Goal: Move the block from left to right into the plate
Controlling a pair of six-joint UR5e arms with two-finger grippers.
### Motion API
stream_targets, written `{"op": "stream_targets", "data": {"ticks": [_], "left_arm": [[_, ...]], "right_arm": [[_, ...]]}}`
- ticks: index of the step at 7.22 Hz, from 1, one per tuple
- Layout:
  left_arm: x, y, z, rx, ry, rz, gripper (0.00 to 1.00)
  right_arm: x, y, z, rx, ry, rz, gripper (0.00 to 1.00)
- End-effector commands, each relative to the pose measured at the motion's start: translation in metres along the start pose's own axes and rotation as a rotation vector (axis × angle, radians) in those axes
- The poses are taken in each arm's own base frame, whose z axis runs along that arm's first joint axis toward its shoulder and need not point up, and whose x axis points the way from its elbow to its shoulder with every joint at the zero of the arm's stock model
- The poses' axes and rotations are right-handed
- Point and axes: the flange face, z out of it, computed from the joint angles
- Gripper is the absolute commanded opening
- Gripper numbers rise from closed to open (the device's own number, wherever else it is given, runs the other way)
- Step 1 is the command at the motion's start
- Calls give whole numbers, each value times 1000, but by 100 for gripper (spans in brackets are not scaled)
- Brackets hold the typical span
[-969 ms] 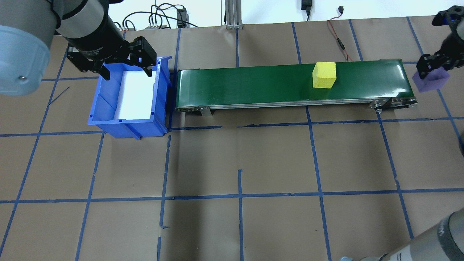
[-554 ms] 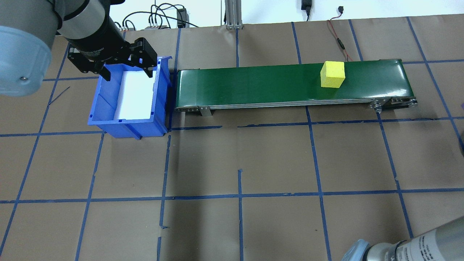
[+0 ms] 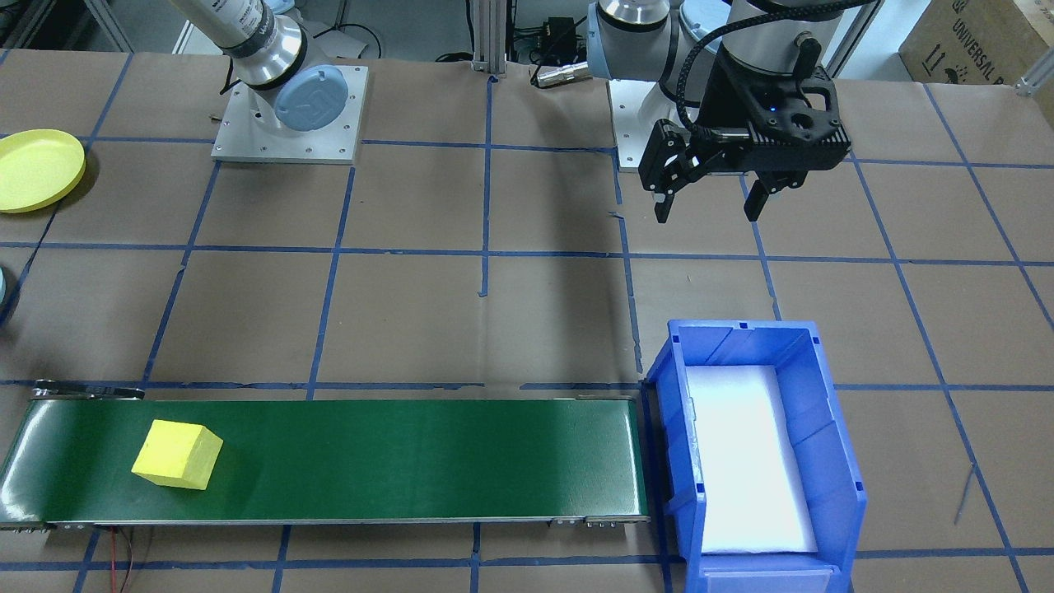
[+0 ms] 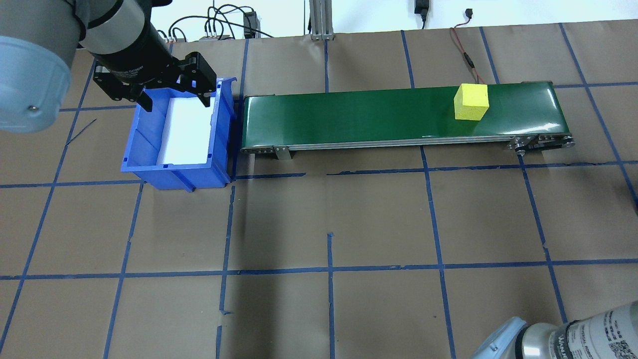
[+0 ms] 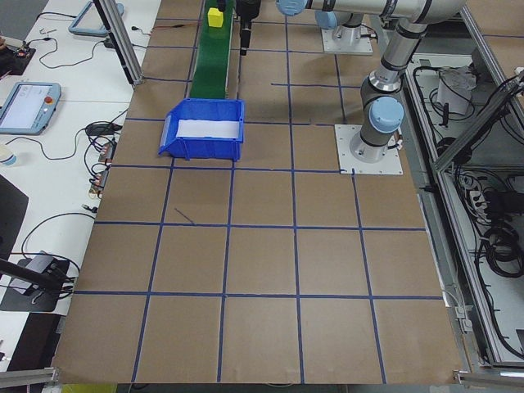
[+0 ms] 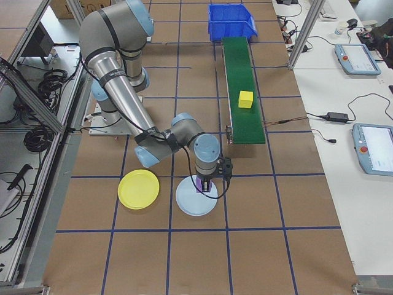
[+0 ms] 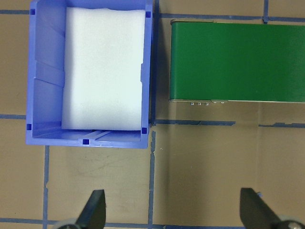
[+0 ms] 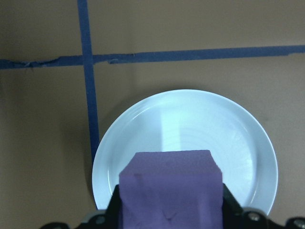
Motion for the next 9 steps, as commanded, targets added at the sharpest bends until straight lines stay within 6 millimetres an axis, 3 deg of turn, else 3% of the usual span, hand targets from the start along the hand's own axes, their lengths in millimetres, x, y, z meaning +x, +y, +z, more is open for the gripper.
{"op": "stream_targets", "data": {"ticks": [1,2,3,4,5,6,7,8,9], "left_arm": [[-1,0,-2,3,-2,-1,100],[0,-1,-4,8,0,-1,100],[0,-1,-4,8,0,-1,100],[0,0,-5,9,0,1,100],[0,1,-3,6,-1,1,100],[0,2,-4,6,-1,1,100],[0,3,-5,8,-1,1,100],[1,3,-5,8,-1,2,100],[1,3,-6,9,-1,1,100]], "right_arm": [[7,11,2,-24,-9,31,100],[7,8,3,-16,-19,38,100],[3,-18,-33,136,-43,34,100],[-30,-62,-56,206,-76,-24,100],[-76,-91,-59,164,-68,-55,100],[-120,-115,-58,144,-68,-43,100],[-167,-135,-45,113,-99,7,100],[-216,-156,-51,120,-97,42,100],[-247,-170,-51,122,-113,117,100]]}}
